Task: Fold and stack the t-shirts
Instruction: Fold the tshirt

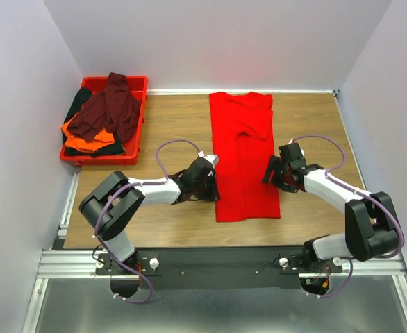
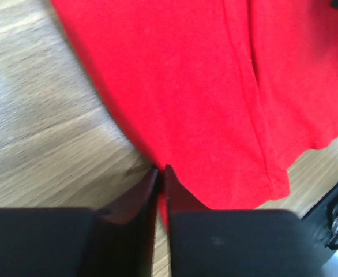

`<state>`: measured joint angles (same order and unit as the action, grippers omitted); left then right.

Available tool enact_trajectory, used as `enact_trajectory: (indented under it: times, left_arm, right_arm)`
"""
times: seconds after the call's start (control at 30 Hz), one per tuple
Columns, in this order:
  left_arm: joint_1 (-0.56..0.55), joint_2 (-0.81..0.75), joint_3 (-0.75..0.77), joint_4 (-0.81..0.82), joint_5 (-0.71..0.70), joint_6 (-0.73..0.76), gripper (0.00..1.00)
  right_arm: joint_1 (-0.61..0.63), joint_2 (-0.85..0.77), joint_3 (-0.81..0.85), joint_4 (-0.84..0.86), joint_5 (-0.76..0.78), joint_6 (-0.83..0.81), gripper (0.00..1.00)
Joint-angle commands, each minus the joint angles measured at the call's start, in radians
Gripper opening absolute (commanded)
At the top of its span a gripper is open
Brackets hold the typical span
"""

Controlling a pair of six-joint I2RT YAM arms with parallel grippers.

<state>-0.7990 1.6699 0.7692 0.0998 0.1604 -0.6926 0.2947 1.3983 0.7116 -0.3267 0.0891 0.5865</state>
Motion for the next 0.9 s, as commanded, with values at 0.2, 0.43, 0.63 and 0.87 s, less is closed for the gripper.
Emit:
enact_trajectory:
  times: [0.2,0.43,0.63,0.87]
  left_arm:
    - [0.076,-0.012,-0.011,-0.18,-0.125,-0.002,0.02]
    - [0.106,-0.048,-0.042,-0.206,-0.124,-0.004,0.03]
    - [0.106,-0.14,-0.068,-0.205,-0.048,-0.002,0.27]
    - [0.104,-0.254,-0.114,-0.299,-0.078,-0.019,0.36]
  right_arm:
    - [0.067,-0.024,-0.041,-0.005,-0.077,0.029,0.79]
    - [0.129,-0.054,-0.089,-0.012,-0.074,0.07,0.79]
    - [0.133,-0.122,-0.124,-0.069,-0.129,0.088,0.79]
    - [0.141,-0.2,-0.153,-0.169,-0.187,0.104,0.77]
